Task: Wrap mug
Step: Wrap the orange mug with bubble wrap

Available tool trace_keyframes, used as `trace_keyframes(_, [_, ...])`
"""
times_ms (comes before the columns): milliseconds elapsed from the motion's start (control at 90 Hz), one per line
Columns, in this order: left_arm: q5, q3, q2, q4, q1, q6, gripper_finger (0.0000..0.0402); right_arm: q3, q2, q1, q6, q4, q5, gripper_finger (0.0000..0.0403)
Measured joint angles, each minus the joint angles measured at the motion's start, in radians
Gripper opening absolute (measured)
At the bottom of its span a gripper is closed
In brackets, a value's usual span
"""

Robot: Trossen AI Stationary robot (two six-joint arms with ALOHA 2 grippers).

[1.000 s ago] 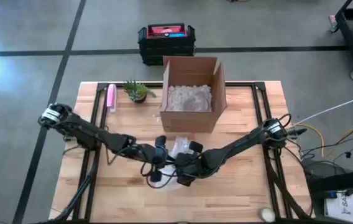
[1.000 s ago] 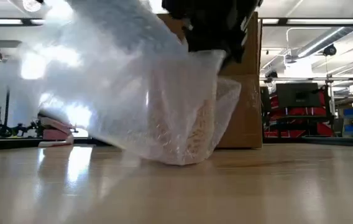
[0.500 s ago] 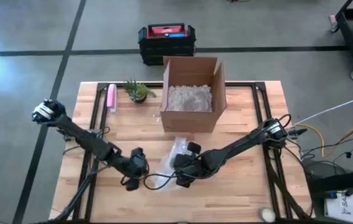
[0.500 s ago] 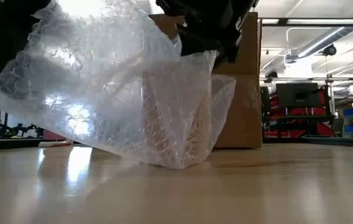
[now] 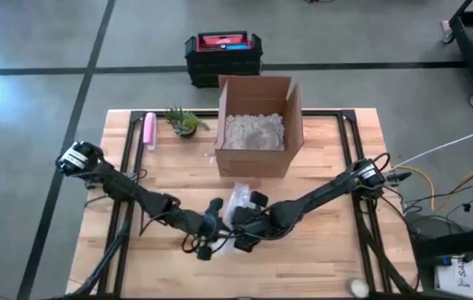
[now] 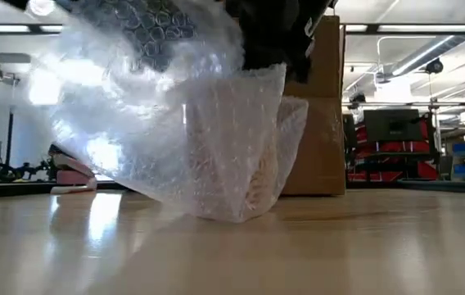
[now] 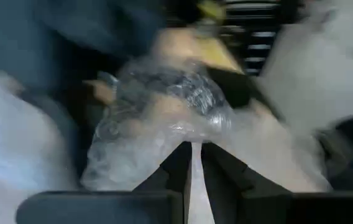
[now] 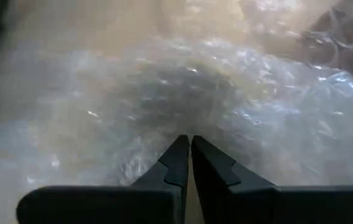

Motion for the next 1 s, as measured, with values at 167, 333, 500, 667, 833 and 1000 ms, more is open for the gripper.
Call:
trace_keyframes(167, [-0.009,-0.008,0.025,-0.094,0.069,-0.03,0.0022,-0.001,-0.009,0.005,-0.001,-0.003,-0.01,0.0008])
trace_keyframes(333, [0.042,-0.014,0.066,-0.056,0.097,-0.062,0.0021,-0.001,-0.074,0.006,-0.003,-0.012,-0.079,0.0008])
trace_keyframes(500, [0.049,-0.006,0.081,-0.038,0.097,-0.058,0.0021,0.001,-0.124,0.012,-0.014,0.034,-0.109,0.0008])
trace_keyframes(667, [0.049,-0.008,0.08,-0.038,0.097,-0.058,0.0021,0.001,-0.08,0.008,-0.078,0.131,-0.167,0.0008])
trace_keyframes(833, [0.048,-0.008,0.069,-0.049,0.097,-0.059,0.0021,0.006,-0.014,-0.022,-0.038,0.025,-0.16,0.0008])
trace_keyframes(1000, [0.074,0.022,0.0,-0.145,0.088,-0.07,0.0021,0.002,0.011,-0.034,0.005,-0.053,-0.126,0.0008])
